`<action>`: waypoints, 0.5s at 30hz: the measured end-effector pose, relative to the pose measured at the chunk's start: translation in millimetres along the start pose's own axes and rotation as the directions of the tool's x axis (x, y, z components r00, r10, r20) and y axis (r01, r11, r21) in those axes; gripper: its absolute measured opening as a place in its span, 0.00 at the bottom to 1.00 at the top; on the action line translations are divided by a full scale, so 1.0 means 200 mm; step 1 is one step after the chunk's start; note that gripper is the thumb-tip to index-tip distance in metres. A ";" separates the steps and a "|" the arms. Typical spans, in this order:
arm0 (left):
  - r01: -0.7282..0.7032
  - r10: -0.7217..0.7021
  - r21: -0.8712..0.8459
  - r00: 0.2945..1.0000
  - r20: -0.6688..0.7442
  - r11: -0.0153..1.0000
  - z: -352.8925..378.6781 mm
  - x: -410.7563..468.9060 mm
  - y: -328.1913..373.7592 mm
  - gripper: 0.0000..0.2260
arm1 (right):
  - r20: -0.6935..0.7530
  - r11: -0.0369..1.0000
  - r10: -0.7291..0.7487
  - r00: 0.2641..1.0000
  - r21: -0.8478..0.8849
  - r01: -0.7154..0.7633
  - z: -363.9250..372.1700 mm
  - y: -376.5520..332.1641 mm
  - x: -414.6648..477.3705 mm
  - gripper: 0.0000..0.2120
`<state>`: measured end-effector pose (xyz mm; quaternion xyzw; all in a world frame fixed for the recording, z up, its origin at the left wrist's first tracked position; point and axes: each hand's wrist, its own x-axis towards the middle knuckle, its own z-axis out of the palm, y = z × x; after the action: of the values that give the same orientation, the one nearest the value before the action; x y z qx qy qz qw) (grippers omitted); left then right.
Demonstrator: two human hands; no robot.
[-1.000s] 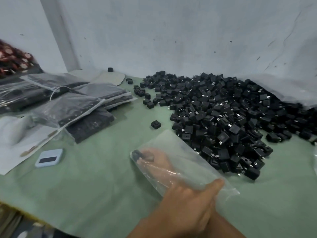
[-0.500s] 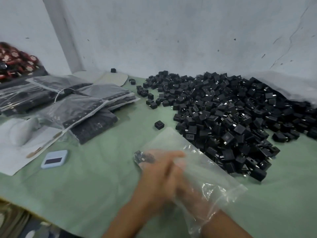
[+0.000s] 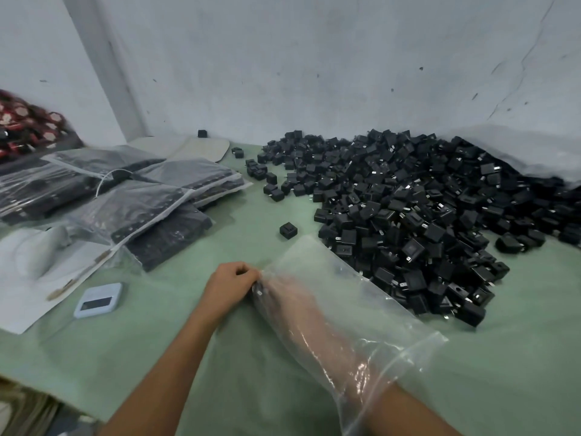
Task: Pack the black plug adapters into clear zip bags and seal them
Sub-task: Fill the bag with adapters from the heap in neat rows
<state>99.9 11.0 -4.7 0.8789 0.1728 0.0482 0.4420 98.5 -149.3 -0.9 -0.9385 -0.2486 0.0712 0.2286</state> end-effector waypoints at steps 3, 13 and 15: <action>0.023 -0.023 -0.002 1.000 -0.013 1.000 0.01 -0.03 0.02 0.07 | 0.017 1.000 -0.009 1.000 -0.005 0.009 0.01 0.00 0.01 0.19; -0.024 0.028 0.033 0.993 -0.116 0.999 0.09 -0.08 0.06 0.09 | -0.186 0.996 -0.093 0.978 -0.018 0.091 0.01 0.03 -0.04 0.07; -0.059 0.060 0.011 0.993 -0.103 0.998 0.11 -0.07 0.07 0.09 | -0.157 0.992 -0.129 0.979 -0.030 0.126 0.03 0.06 -0.04 0.11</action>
<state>95.2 -18.7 -5.3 0.8816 0.1693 0.1064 0.4275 96.2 -160.4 -11.0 -0.9256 -0.2900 -0.0207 0.2425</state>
